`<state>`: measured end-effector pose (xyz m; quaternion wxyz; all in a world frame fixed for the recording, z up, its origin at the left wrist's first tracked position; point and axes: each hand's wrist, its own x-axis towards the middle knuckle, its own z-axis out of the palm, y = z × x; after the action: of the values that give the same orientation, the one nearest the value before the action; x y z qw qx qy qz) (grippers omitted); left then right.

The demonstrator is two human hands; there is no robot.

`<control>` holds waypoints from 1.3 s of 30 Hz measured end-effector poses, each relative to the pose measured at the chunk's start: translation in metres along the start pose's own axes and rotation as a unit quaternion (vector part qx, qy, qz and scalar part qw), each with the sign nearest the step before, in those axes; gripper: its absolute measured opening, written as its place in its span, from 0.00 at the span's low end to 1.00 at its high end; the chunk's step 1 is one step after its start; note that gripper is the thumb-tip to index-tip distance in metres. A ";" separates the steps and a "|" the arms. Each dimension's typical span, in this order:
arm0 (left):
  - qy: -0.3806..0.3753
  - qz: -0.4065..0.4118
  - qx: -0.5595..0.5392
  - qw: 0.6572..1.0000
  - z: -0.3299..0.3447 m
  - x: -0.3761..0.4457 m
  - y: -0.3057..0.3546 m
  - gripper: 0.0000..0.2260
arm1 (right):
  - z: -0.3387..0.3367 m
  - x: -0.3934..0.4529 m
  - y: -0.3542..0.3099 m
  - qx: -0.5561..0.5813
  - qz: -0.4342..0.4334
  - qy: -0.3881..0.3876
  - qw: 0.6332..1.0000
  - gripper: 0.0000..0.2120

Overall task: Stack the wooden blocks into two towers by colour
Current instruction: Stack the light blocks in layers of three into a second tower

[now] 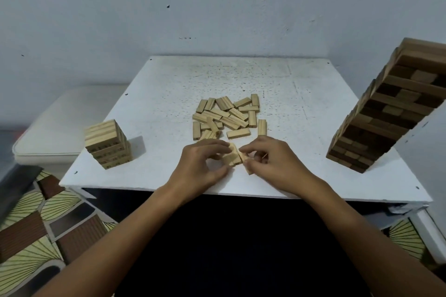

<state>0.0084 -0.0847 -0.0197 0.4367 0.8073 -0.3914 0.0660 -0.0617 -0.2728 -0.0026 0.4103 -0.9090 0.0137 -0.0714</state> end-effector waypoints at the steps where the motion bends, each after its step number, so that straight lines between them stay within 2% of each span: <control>1: -0.013 0.009 0.018 1.000 -0.001 0.001 -0.002 0.13 | -0.003 0.001 0.000 0.024 0.008 -0.001 1.000 0.13; 3: -0.044 0.028 0.057 0.997 -0.002 0.005 -0.006 0.14 | -0.011 0.002 0.002 0.033 0.005 -0.020 0.999 0.16; 7: -0.079 0.059 0.101 0.990 0.000 0.010 -0.009 0.11 | -0.020 0.004 0.007 -0.018 0.002 -0.088 0.996 0.20; 13: -0.066 0.070 0.077 0.992 0.003 0.003 -0.010 0.09 | -0.012 0.006 0.008 -0.035 -0.023 -0.063 0.997 0.17; 23: -0.092 0.059 0.018 0.994 -0.009 0.000 -0.010 0.10 | -0.008 0.000 0.005 -0.036 -0.033 -0.066 0.997 0.15; 27: -0.097 0.040 0.020 0.994 -0.009 0.001 -0.011 0.15 | -0.008 -0.001 0.004 -0.034 -0.027 -0.070 0.997 0.16; 31: -0.101 -0.024 0.068 0.992 -0.012 0.001 -0.008 0.30 | -0.009 -0.001 0.003 -0.030 -0.021 -0.075 0.997 0.23; 33: -0.119 -0.053 0.075 0.989 -0.014 0.003 -0.005 0.34 | -0.010 0.000 0.003 -0.029 -0.014 -0.076 0.997 0.27; 36: -0.138 -0.077 0.088 0.984 -0.015 0.005 -0.005 0.37 | -0.009 0.001 0.003 -0.028 0.001 -0.089 0.996 0.32; 39: -0.139 -0.077 0.085 0.984 -0.014 0.004 -0.004 0.35 | -0.006 0.002 0.004 0.004 -0.001 -0.082 0.997 0.33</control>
<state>0.0176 -0.0754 -0.0120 0.3114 0.8706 -0.3780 -0.0476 -0.0607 -0.2801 -0.0017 0.4140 -0.9100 -0.0215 0.0023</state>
